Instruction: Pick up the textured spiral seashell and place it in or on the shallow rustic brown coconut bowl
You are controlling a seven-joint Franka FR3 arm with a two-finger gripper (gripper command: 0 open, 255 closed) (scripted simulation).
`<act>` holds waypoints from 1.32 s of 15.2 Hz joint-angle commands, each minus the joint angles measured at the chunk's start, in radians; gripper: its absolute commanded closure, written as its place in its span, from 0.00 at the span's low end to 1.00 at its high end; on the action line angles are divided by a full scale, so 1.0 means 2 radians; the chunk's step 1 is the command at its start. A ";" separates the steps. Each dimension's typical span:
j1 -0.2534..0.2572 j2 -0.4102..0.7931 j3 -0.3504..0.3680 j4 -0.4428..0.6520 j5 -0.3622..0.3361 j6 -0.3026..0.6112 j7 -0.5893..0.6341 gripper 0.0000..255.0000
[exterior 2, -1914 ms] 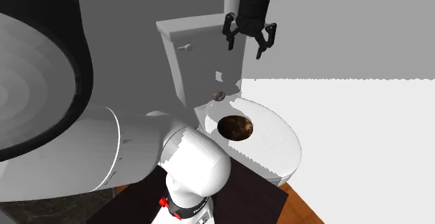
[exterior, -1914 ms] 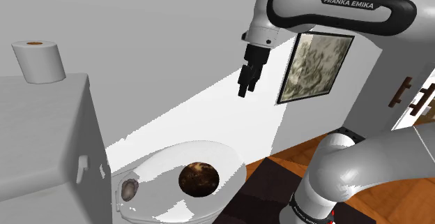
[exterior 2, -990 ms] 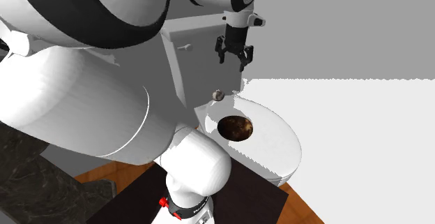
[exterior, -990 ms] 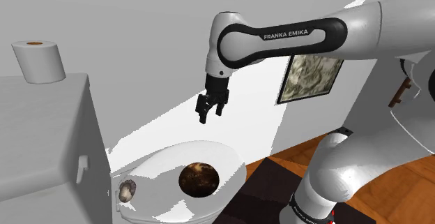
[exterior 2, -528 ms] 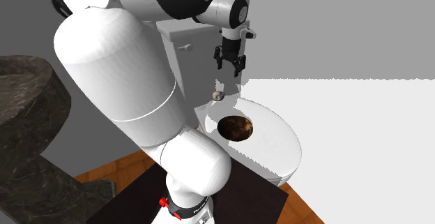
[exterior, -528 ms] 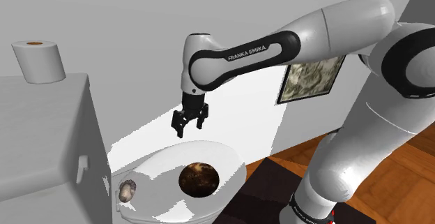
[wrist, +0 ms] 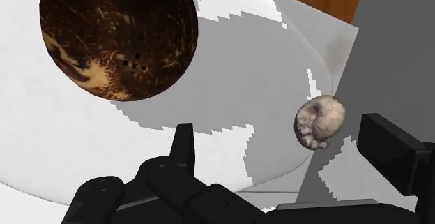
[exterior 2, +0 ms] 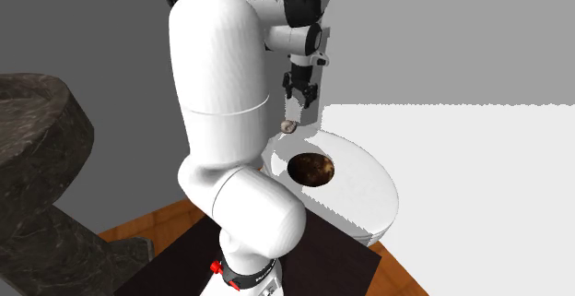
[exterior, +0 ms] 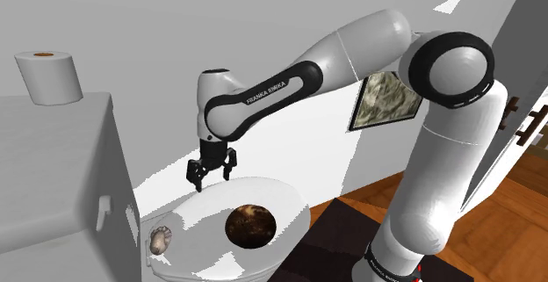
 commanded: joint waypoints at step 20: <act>0.119 0.426 -0.058 0.398 -0.111 -0.004 0.177 0.00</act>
